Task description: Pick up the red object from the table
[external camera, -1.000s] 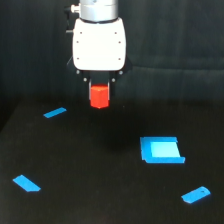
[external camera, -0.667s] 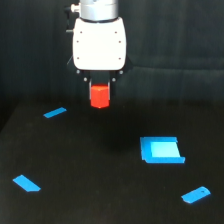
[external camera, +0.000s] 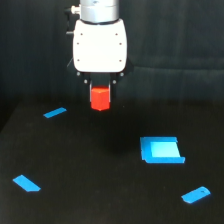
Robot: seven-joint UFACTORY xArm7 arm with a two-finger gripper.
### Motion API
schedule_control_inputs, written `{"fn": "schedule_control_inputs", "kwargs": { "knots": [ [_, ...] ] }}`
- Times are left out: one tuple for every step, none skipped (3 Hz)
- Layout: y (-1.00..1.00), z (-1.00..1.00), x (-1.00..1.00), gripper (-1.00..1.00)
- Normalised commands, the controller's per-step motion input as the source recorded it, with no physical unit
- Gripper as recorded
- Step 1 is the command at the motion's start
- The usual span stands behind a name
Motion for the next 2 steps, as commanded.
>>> {"fn": "schedule_control_inputs", "kwargs": {
  "knots": [
    [0.07, -0.09, 0.14, -1.0],
    [-0.11, 0.06, 0.1, -1.0]
  ]
}}
